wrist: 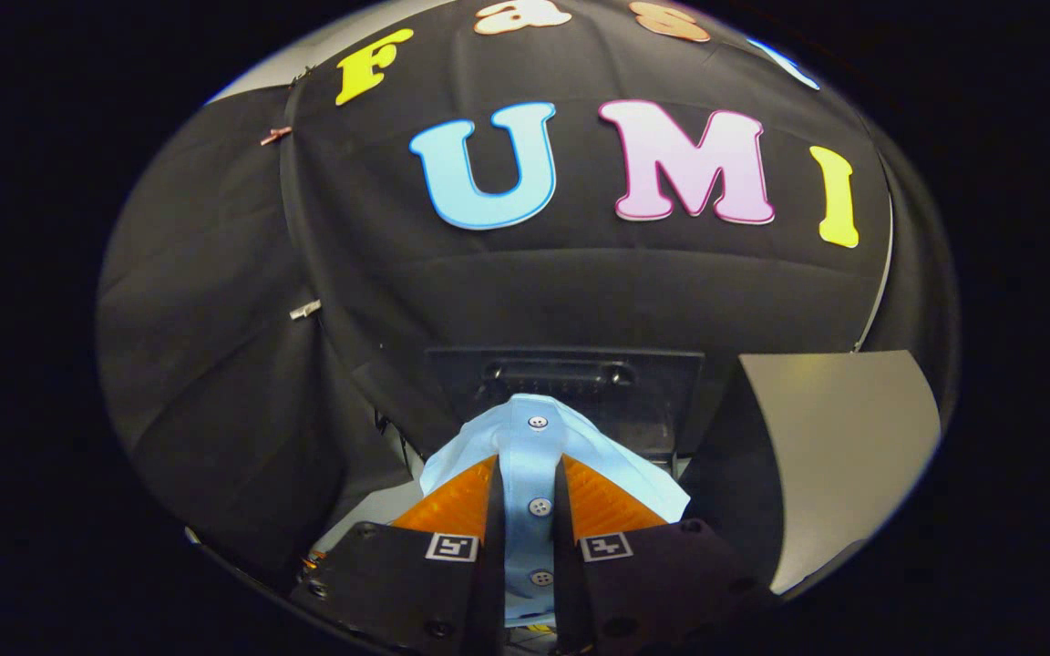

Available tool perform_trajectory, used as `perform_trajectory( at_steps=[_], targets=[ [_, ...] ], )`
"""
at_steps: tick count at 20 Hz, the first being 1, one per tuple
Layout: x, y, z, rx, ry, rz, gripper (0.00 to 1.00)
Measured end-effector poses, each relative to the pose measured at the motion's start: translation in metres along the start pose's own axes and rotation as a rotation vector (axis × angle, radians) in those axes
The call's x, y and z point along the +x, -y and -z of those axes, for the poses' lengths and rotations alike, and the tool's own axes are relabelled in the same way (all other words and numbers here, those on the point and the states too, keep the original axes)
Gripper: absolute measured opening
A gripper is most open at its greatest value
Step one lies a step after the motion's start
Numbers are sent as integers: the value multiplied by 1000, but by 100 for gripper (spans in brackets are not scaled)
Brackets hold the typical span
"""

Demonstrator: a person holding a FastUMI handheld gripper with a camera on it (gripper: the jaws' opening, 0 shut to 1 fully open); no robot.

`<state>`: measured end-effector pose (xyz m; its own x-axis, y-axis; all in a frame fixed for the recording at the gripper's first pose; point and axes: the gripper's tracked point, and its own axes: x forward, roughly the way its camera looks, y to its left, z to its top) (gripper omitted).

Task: Put the clothes into the washing machine and then close the washing machine lid.

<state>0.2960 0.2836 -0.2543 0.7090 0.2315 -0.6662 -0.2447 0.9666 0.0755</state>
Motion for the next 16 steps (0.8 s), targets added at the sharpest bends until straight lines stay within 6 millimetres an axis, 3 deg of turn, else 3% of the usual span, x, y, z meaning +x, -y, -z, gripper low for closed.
perform_trajectory(
  at_steps=[4, 8, 16],
  targets=[
    [46, -6, 39, -9, -54, 23, 26],
    [96, 8, 82, 8, -128, 63, 26],
    [160, 38, 138, 8, -207, 127, 26]
  ],
)
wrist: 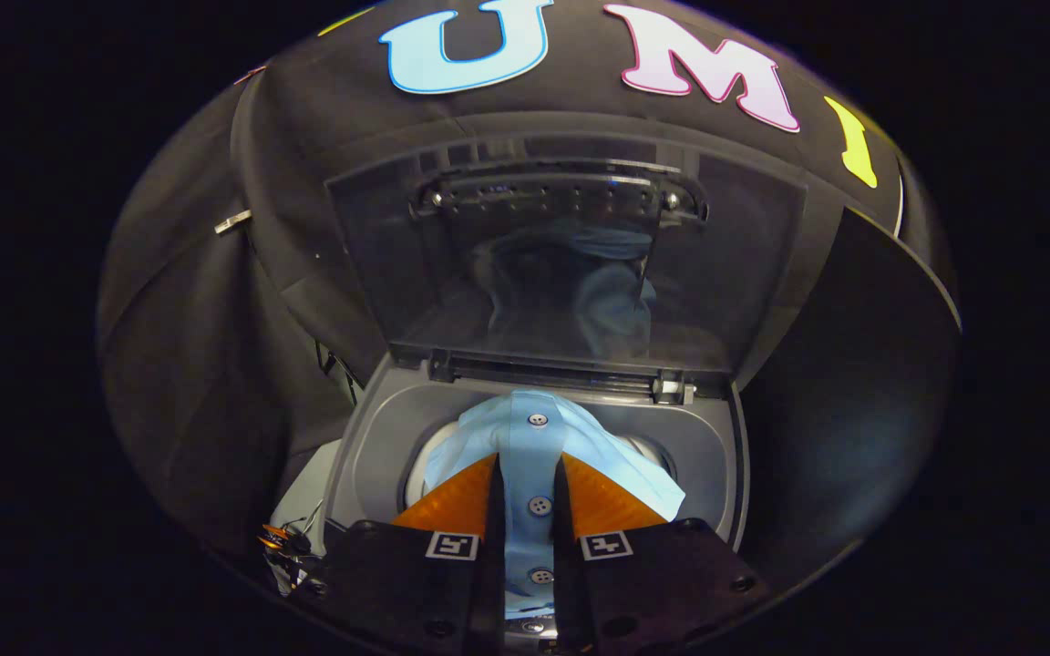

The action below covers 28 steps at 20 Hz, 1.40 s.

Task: Put the clothes into the washing machine and then close the washing machine lid.

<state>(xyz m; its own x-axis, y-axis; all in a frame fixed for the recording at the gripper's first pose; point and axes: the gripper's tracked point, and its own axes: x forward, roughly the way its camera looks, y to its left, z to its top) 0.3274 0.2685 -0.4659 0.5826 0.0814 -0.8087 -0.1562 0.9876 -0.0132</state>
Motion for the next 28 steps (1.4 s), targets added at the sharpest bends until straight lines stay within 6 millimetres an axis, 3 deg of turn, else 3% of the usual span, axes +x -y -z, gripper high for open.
perform_trajectory(
  at_steps=[8, 14, 18, 23, 28],
  targets=[
    [49, 10, 40, 17, -77, 25, 26],
    [69, 13, 66, 25, -126, 50, 30],
    [66, 24, 67, -6, -117, 107, 100],
    [50, 9, 55, -27, -53, 68, 100],
    [13, -4, 34, -56, 58, 43, 100]
  ],
)
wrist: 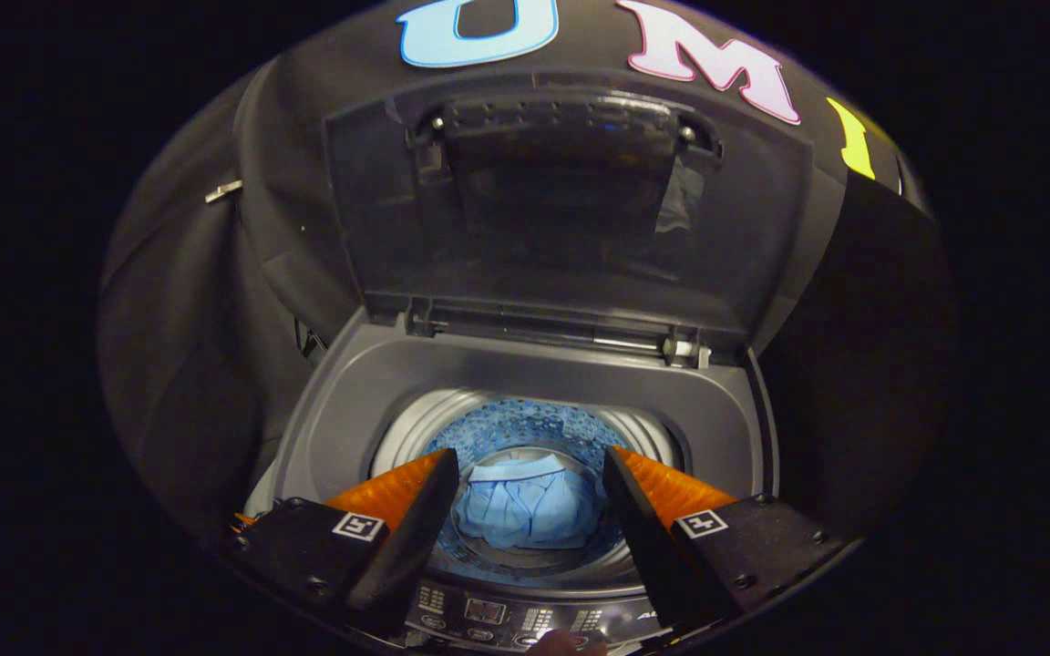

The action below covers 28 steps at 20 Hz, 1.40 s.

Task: Put the clothes into the washing machine and then close the washing machine lid.

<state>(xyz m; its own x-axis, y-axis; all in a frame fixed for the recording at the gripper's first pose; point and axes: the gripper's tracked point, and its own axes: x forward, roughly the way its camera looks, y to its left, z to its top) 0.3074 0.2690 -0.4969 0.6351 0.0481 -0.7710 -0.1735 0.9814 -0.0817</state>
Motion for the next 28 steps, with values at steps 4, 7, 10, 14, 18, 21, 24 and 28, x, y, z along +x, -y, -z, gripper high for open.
perform_trajectory(
  at_steps=[4, 7, 10, 14, 18, 21, 24, 28],
  targets=[
    [-38, -5, -39, -14, 119, -13, 100],
    [-76, -6, -82, -7, 238, -24, 100],
    [-116, -7, -126, 27, 343, -45, 100],
    [-148, 0, -189, 43, 453, -50, 100],
    [-125, 12, -238, -22, 490, -1, 100],
    [-94, 17, -258, 29, 480, -3, 100],
    [-59, 22, -274, 75, 487, -9, 100],
    [-19, 25, -291, 38, 502, -3, 100]
  ],
)
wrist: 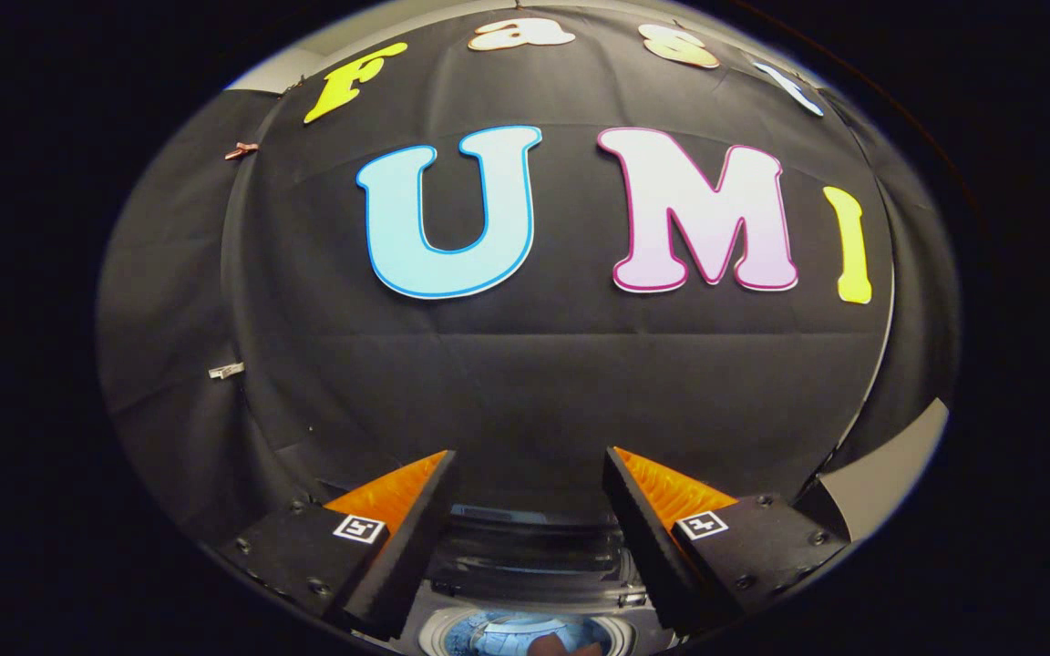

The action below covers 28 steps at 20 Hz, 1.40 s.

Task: Put the clothes into the washing machine and then close the washing machine lid.

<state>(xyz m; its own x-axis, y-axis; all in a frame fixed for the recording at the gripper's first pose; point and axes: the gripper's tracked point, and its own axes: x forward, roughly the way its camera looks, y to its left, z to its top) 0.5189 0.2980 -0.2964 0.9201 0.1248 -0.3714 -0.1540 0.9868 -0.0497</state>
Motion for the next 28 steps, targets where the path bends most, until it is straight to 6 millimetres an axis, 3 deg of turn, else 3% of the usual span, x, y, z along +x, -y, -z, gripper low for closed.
perform_trajectory(
  at_steps=[5, 6, 9, 28],
  targets=[
    [36, 15, 37, 60, -107, 29, 100],
    [33, 15, 31, 67, -69, 32, 100],
    [36, 12, 39, 53, -88, 16, 100],
    [25, 6, 28, 19, 30, -28, 100]
  ],
)
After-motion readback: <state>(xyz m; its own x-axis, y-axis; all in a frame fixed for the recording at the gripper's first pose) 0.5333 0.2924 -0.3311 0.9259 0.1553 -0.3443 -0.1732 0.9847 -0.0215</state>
